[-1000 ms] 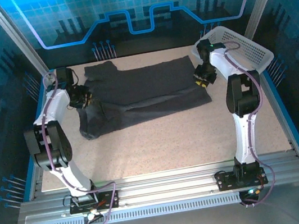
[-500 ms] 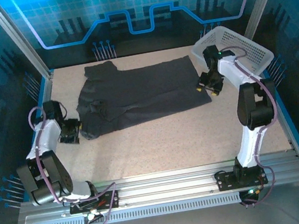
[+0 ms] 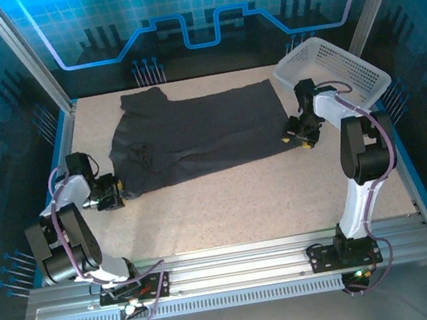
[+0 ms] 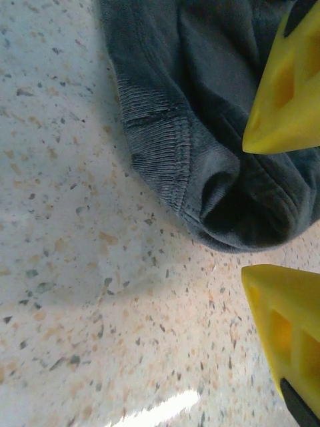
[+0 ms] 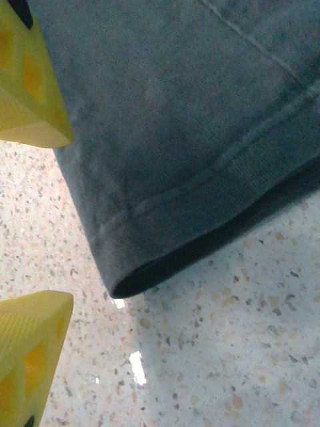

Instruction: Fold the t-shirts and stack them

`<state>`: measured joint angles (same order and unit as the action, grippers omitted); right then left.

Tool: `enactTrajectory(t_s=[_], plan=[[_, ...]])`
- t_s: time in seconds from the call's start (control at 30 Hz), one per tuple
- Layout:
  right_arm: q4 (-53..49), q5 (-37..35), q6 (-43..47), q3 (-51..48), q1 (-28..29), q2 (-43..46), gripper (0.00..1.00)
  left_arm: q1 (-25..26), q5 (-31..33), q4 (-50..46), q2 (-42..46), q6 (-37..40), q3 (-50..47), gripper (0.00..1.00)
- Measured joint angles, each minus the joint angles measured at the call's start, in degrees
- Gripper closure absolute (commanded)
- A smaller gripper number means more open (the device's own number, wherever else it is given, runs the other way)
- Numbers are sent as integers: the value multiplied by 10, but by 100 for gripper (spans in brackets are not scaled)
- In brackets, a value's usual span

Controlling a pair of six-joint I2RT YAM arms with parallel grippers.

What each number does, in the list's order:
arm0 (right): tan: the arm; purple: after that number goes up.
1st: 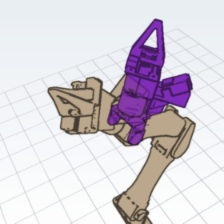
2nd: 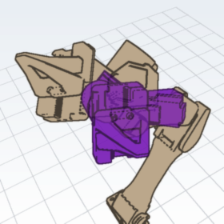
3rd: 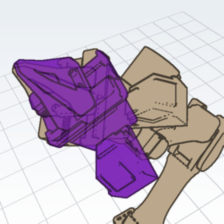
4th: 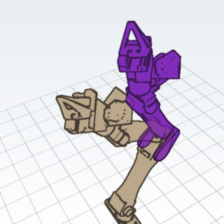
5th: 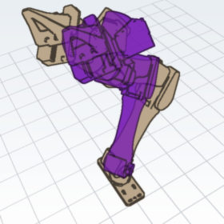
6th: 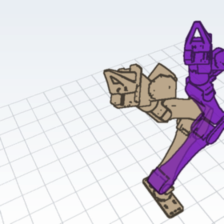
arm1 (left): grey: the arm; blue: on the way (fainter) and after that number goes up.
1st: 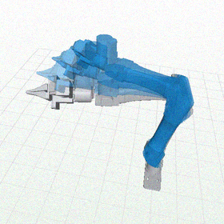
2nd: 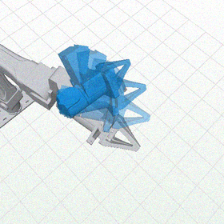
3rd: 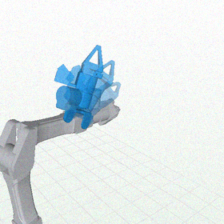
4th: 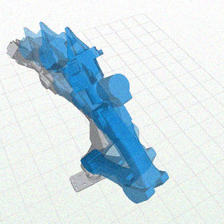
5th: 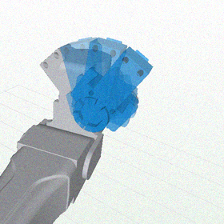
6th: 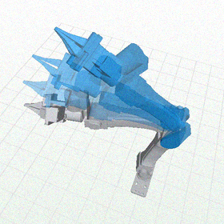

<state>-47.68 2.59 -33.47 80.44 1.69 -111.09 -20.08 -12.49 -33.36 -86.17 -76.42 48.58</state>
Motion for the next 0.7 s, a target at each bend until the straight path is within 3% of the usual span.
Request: enactTrajectory(t_s=[0.2,0.4,0.53,0.63,0.7], plan=[[3,-6,4,0,-4,-19,41,13,-16,20,-16,-30,-8,68],[8,-10,3,6,-4,-37,50,17,-19,18,-20,-30,-7,100],[7,-18,5,27,-4,-59,70,10,-17,-4,-23,-17,0,100],[-2,-24,5,39,-5,-67,93,-4,-13,-29,-23,5,12,100],[-2,-26,1,45,-5,-69,100,-18,-11,-49,-23,26,21,100]])
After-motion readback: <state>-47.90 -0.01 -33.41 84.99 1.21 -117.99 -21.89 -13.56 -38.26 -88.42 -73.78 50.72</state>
